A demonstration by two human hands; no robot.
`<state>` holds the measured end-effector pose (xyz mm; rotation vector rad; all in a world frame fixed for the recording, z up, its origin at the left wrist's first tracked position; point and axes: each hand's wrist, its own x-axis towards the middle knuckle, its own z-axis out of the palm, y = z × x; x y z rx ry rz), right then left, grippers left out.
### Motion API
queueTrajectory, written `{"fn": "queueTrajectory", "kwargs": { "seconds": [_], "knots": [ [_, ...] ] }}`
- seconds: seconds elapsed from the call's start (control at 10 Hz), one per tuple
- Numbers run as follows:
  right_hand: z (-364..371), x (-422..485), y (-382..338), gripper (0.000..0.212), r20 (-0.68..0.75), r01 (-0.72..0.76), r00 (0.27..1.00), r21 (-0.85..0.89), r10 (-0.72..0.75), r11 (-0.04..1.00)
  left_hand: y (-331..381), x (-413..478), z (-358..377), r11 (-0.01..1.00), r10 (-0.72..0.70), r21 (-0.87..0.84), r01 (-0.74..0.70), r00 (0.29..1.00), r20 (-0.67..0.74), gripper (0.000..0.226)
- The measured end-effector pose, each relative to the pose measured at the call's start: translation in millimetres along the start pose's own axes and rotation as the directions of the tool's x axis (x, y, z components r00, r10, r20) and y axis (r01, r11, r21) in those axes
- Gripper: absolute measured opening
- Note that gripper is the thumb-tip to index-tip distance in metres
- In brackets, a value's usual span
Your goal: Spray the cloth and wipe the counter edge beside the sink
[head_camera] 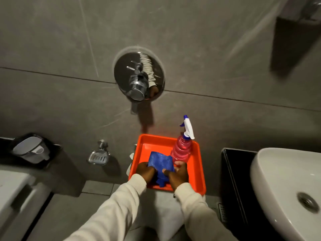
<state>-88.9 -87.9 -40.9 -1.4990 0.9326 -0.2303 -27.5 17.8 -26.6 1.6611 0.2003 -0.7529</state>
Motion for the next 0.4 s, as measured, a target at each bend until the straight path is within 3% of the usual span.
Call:
{"fn": "queueTrajectory", "kwargs": {
  "seconds": [0.1, 0.2, 0.3, 0.4],
  "knots": [
    [10, 21, 8, 0.042, 0.047, 0.007, 0.999, -0.147, 0.0, 0.989, 7, 12, -10, 0.965, 0.02, 0.263, -0.013, 1.0, -0.021, 0.043],
    [6, 28, 5, 0.038, 0.185, 0.066, 0.983, -0.437, 0.018, 0.897, 18, 12, -17, 0.882, 0.083, 0.467, -0.059, 0.996, -0.03, 0.047],
    [-5, 25, -23, 0.035, 0.308, 0.259, 0.948, -0.609, -0.078, 0.75, 46, 3, -14, 0.863, 0.294, 0.437, -0.254, 0.956, -0.025, 0.055],
    [-16, 20, -69, 0.025, 0.263, 0.349, 0.928, -0.363, -0.264, 0.864, 91, -13, -2, 0.718, 0.674, 0.324, -0.615, 0.732, -0.104, 0.038]
  ]
}}
